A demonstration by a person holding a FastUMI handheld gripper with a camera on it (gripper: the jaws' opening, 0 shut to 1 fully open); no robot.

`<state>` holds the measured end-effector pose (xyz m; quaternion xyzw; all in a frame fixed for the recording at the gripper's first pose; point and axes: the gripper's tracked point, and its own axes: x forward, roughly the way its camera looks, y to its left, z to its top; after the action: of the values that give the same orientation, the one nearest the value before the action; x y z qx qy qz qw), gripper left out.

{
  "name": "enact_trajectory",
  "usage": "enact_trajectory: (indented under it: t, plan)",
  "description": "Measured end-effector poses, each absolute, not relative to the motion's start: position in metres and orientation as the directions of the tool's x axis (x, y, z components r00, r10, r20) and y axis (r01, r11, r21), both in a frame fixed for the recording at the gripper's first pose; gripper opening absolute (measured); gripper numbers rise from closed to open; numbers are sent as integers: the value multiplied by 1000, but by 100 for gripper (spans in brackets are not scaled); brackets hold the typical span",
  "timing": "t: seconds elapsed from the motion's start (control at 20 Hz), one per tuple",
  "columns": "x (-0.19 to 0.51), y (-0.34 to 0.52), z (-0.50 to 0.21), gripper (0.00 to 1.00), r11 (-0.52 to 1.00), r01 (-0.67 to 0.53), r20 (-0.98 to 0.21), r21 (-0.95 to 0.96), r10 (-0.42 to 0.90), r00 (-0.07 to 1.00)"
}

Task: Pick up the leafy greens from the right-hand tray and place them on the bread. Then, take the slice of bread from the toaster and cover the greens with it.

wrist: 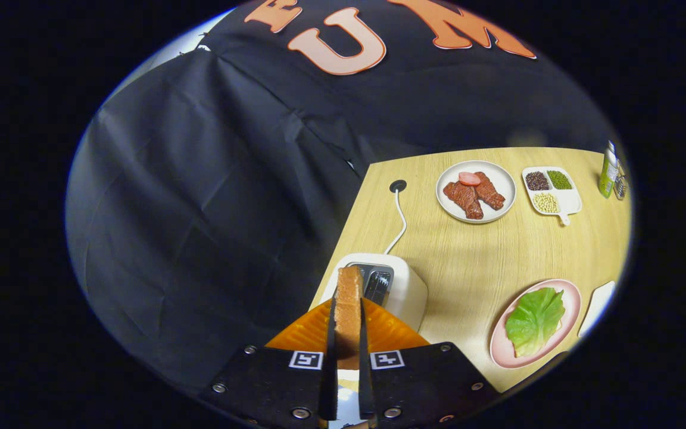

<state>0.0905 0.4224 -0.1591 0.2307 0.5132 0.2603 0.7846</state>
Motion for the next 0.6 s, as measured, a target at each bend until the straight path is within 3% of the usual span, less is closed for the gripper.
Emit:
enact_trajectory:
  t: [0.6]
  plan:
    - [79, 316, -165, 15, 720, -149, -620, 678, 669, 410]
